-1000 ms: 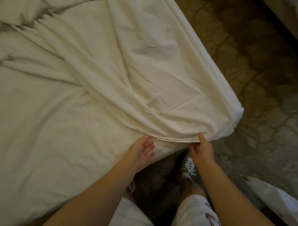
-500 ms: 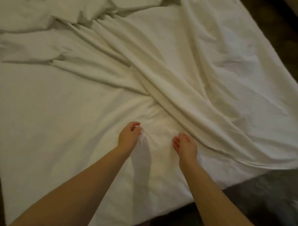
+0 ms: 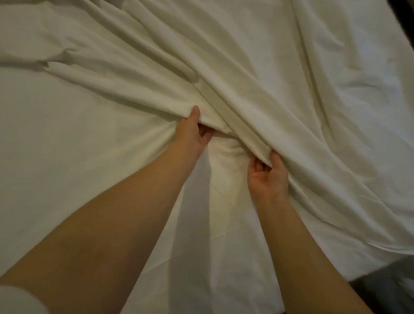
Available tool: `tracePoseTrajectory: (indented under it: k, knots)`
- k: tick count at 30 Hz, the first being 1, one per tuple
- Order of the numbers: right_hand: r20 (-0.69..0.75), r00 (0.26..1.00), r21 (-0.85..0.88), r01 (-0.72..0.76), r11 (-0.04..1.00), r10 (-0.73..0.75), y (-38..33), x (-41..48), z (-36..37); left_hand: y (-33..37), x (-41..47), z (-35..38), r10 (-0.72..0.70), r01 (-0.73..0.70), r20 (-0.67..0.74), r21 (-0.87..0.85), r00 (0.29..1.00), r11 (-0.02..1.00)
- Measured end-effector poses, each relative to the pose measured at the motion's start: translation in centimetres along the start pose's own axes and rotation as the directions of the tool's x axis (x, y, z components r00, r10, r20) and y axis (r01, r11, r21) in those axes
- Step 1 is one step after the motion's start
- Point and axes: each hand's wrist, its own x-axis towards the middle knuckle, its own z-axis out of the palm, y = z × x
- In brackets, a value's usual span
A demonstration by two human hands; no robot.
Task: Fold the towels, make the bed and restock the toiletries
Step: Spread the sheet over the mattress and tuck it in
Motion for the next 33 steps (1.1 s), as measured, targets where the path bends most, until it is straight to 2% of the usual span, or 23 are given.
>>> tracePoseTrajectory:
  k: [5,8,10,11,13,14,15,17,19,20,23,25,29,33]
  knots:
    - [-0.022,0.999,-0.212,0.042,0.976,-0.047,1.3,-3.1,-4.6,-0.4,-3.8,-4.8,0.058,-0.060,-0.152,-0.003,0.987,0.998]
    - [0.164,0.986,-0.283,0.065,0.957,-0.019,1.7,-4.8,-6.4,0.8,-8.0,-11.3,0.088,-0.106,-0.210,-0.074,0.974,0.992]
    - [0.324,0.945,-0.363,0.165,0.917,-0.042,2.6,-5.6,-6.9,2.2,-10.0,-14.4,0.130,-0.145,-0.192,-0.068,0.973,0.987]
    - [0.346,0.935,-0.450,0.233,0.862,-0.072,3.5,-5.7,-7.1,2.6,-10.4,-15.2,0.131,-0.144,-0.154,-0.074,0.979,0.987]
    - [0.218,0.960,-0.601,0.272,0.752,-0.174,5.7,-5.8,-7.5,2.9,-10.7,-15.4,0.082,-0.088,-0.072,-0.098,0.994,0.991]
    - [0.108,0.969,-0.613,0.241,0.752,-0.222,7.0,-5.7,-7.5,2.7,-10.7,-15.1,0.053,-0.056,-0.037,-0.096,0.998,0.994]
    - [0.037,0.975,-0.577,0.199,0.792,-0.218,8.3,-5.9,-7.3,2.5,-10.6,-14.6,0.026,-0.026,-0.012,-0.081,1.000,0.996]
    - [0.059,0.998,-0.429,0.030,0.903,-0.005,10.8,-6.5,-5.8,1.6,-10.6,-13.7,-0.021,0.022,0.023,-0.031,1.000,0.999]
    - [0.115,0.971,-0.386,-0.150,0.910,0.209,12.4,-7.3,-3.5,0.9,-10.8,-13.3,-0.058,0.057,0.041,0.006,0.997,0.998]
    - [0.116,0.963,-0.379,-0.182,0.907,0.241,12.7,-7.6,-2.3,0.8,-11.0,-13.3,-0.075,0.076,0.051,-0.012,0.996,0.997]
    - [0.154,0.963,-0.296,-0.167,0.940,0.220,12.3,-9.3,-0.6,2.1,-11.2,-13.2,-0.118,0.142,0.157,-0.151,0.981,0.978]
    - [0.171,0.965,-0.241,-0.155,0.958,0.199,11.6,-10.2,-1.7,3.6,-11.0,-12.8,-0.083,0.131,0.210,-0.224,0.974,0.966]
    - [0.172,0.962,-0.161,-0.186,0.969,0.214,10.9,-11.4,-4.7,7.7,-9.9,-12.3,0.043,0.007,0.176,-0.277,0.983,0.961]
    - [0.088,0.988,-0.218,-0.105,0.970,0.127,10.6,-12.4,-7.4,11.3,-10.1,-16.3,0.124,-0.071,0.156,-0.306,0.980,0.949]
